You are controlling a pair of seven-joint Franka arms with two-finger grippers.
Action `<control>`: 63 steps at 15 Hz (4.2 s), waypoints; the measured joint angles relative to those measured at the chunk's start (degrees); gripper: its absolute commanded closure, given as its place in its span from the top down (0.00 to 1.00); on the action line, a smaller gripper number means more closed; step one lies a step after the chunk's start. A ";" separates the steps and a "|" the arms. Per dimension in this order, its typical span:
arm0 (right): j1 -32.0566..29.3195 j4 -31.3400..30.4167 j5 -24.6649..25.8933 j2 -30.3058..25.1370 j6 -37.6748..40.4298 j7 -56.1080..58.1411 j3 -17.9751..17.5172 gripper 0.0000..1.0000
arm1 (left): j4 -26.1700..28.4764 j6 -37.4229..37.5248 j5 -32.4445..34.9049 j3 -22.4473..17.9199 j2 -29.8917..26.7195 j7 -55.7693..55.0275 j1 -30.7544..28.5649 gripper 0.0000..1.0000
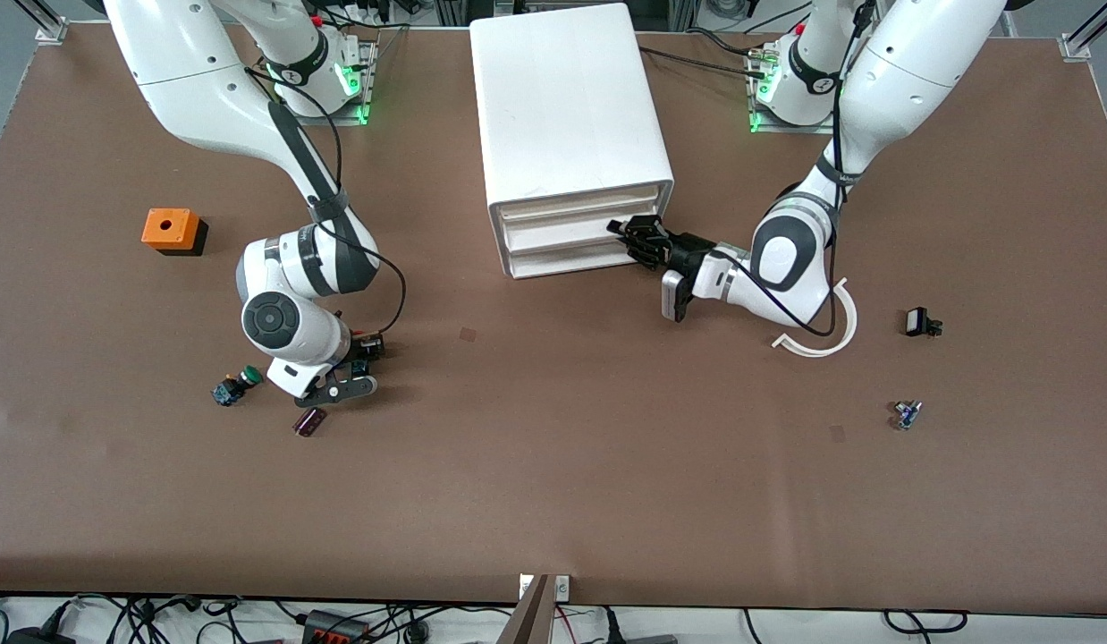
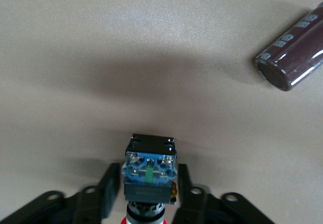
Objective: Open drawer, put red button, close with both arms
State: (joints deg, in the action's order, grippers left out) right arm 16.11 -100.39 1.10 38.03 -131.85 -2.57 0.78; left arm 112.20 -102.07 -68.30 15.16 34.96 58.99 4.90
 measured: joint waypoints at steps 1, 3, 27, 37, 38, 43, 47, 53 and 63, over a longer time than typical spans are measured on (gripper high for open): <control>0.03 0.34 0.00 -0.04 -0.09 0.05 0.00 0.00 | -2.33 0.08 1.11 -0.50 0.93 -1.18 -0.16 0.10; 0.12 2.88 0.01 -0.30 0.60 0.23 -0.01 0.00 | -7.41 0.55 3.30 -1.30 3.05 -4.17 -0.55 0.10; 28.72 30.03 0.27 -1.84 16.12 -17.55 -0.42 0.00 | -34.24 20.97 64.23 -2.96 -5.66 -52.22 -2.87 1.00; 31.49 29.97 -1.62 3.97 16.82 -20.92 -0.47 0.00 | -42.96 19.76 69.83 -3.64 -3.13 -53.27 -2.49 1.00; 31.72 29.97 -1.72 4.25 16.82 -21.15 -0.47 0.00 | -42.96 19.43 69.83 -3.64 -2.76 -53.29 -2.39 1.00; 31.86 30.01 -3.36 4.41 18.16 -21.43 -0.43 0.00 | -42.80 19.17 69.83 -3.65 -2.12 -53.30 -2.33 1.00; 32.33 30.13 -3.52 4.40 20.85 -22.40 -0.43 1.00 | -42.05 19.17 69.83 -3.64 -2.11 -53.30 -2.32 1.00; 32.29 33.64 -3.51 4.17 20.96 -24.71 0.28 1.00 | -41.63 19.12 69.84 -3.64 -2.11 -53.35 -2.32 1.00; 27.45 36.68 -3.45 -1.53 31.85 -19.85 17.37 1.00 | -31.89 -8.64 66.36 0.57 -2.05 -79.16 3.67 1.00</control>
State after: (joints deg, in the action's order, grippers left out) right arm 43.57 -63.71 -2.36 36.50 -100.00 -22.42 18.15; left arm 80.32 -110.71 -1.95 15.72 32.91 -20.18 8.57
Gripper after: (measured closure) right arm 0.000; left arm 0.000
